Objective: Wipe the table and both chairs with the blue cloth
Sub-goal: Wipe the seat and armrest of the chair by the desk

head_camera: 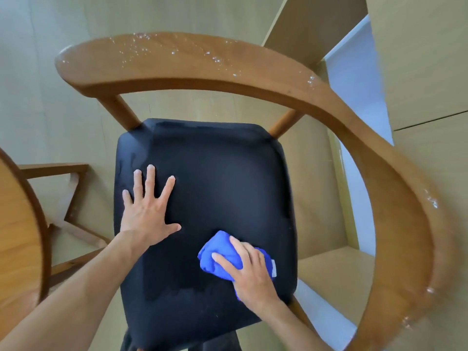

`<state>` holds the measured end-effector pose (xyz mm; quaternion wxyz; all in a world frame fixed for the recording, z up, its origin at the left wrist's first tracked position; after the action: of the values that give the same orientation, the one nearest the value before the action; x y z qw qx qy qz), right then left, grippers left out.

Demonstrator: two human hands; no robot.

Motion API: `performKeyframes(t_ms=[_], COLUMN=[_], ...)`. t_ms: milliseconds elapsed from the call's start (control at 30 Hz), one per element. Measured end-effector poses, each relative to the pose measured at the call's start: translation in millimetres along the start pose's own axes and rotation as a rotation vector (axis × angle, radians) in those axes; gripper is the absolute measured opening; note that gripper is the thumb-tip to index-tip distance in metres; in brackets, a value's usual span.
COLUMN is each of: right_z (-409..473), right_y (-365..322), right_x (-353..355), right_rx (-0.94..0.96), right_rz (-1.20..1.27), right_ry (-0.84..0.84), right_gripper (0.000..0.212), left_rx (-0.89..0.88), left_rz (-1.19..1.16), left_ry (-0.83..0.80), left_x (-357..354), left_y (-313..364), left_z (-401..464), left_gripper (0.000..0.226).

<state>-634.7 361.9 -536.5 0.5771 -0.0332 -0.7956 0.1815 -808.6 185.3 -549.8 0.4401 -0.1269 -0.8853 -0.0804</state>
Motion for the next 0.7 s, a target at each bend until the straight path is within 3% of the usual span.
performKeyframes(t_ms=[133,200,300,467,600,700], right_z=[33,58,77,36,-28,-33], right_y=[54,101,156,157,81,78], right_x=[31,55,80,57,24,23], right_rx=[0.188,0.007,-0.395,-0.97,-1.098,-1.099], right_rz=[-0.091,-0.044,0.041,0.315,0.27,0.28], right_ry=[-0.022,0.083,0.253,0.476,0.432,0.402], right_gripper=[0.094,0.089,0.062,0.057,0.071,0.068], left_rx=[0.014,0.02,0.008,0.021,0.028,0.014], left_rz=[-0.075,-0.069,-0.021,-0.042,-0.03,-0.004], left_ry=[0.041,0.034,0.002,-0.016,-0.03,-0.03], left_x=[-8,-22,-35,-35,-36,-33], left_y=[8,10,13,16,16,16], left_z=[-18,-33,-42,-38,-40,-39], left_gripper=[0.115,0.121,0.125,0.122,0.121,0.119])
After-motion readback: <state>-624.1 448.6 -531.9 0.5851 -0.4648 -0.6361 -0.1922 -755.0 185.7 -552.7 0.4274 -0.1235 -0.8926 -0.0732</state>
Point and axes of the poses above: each hand's wrist, its own z-axis towards the middle knuckle, its own x-axis out of the back of the hand, y = z × x, the point moved 8 cm from there along z, towards the middle knuckle, and after that the axes turned 1 degree about z, right-handed, at the moved point
